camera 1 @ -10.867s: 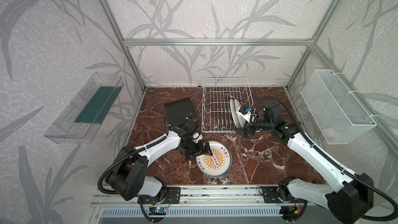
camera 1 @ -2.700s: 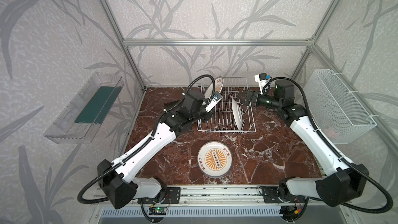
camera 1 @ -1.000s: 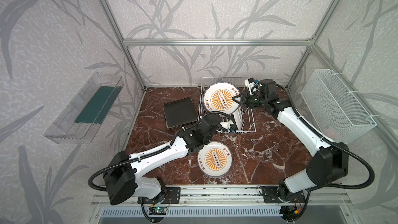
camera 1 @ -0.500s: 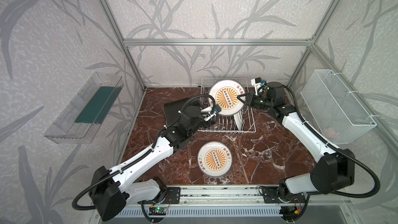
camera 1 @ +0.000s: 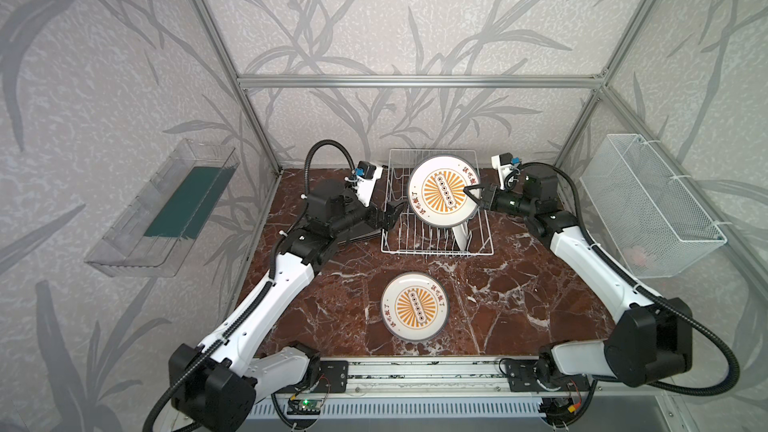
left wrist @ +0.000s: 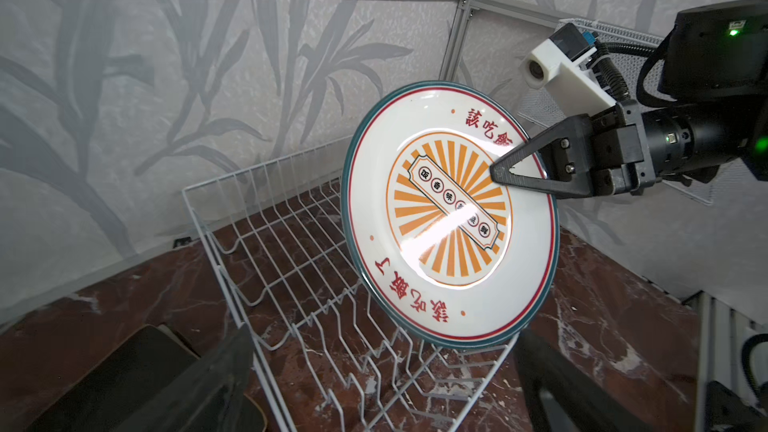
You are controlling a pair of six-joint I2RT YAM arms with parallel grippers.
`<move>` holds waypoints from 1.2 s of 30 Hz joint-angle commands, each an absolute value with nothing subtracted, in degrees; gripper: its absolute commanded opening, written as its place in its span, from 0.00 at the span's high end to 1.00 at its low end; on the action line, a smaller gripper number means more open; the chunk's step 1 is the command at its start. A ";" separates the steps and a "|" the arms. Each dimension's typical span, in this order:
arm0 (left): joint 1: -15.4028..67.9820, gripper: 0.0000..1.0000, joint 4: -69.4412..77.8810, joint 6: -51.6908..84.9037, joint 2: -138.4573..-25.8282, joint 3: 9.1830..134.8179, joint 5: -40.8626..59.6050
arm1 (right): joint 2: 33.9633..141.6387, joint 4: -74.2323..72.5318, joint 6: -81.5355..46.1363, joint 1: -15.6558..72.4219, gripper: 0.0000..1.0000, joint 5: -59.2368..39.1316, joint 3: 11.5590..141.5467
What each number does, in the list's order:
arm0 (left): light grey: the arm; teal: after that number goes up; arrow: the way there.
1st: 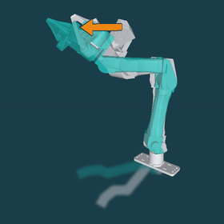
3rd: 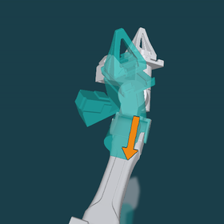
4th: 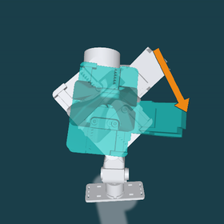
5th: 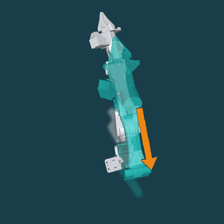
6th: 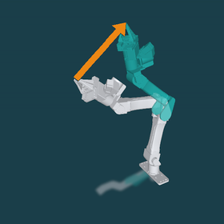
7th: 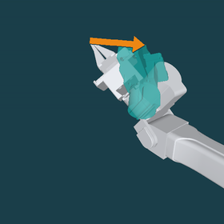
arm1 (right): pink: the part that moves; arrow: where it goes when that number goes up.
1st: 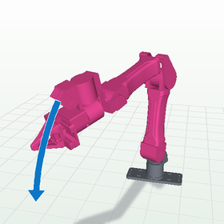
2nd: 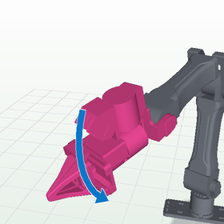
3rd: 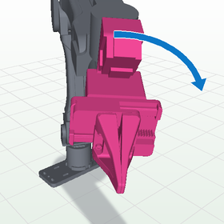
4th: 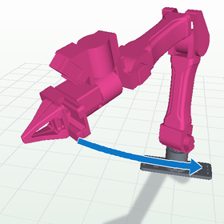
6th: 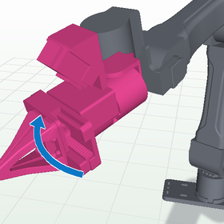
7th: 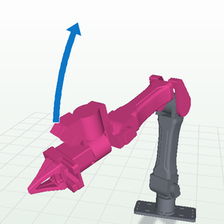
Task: Unload the plates from the dish rack
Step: 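Raise the printed plate upright while the right gripper reaches toward its rim, then close the right gripper on the plate rim opposite the left gripper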
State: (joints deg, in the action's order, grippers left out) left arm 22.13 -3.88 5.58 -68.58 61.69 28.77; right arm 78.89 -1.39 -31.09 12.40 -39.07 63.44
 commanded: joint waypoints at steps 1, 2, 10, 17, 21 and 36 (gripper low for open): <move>21.67 0.01 -6.63 12.14 -71.29 64.79 40.77 | 75.95 -7.66 -27.68 12.39 1.00 -43.61 63.39; 21.69 0.01 -6.79 12.20 -72.03 65.26 41.56 | 75.70 -8.08 -27.11 12.39 1.00 -43.82 62.97; 21.58 0.01 -7.14 13.62 -78.69 69.59 45.68 | 75.83 -10.72 -25.35 12.72 1.00 -47.12 61.78; 21.60 0.07 -4.50 15.69 -81.40 70.88 50.03 | 76.98 -11.07 -25.25 13.32 1.00 -49.79 61.69; 21.62 0.13 -3.87 16.10 -81.09 70.41 50.01 | 77.08 -11.52 -24.79 13.53 1.00 -50.00 61.18; 21.62 0.50 -2.73 17.40 -81.43 69.08 52.12 | 79.50 -13.97 -26.14 13.80 1.00 -52.39 59.60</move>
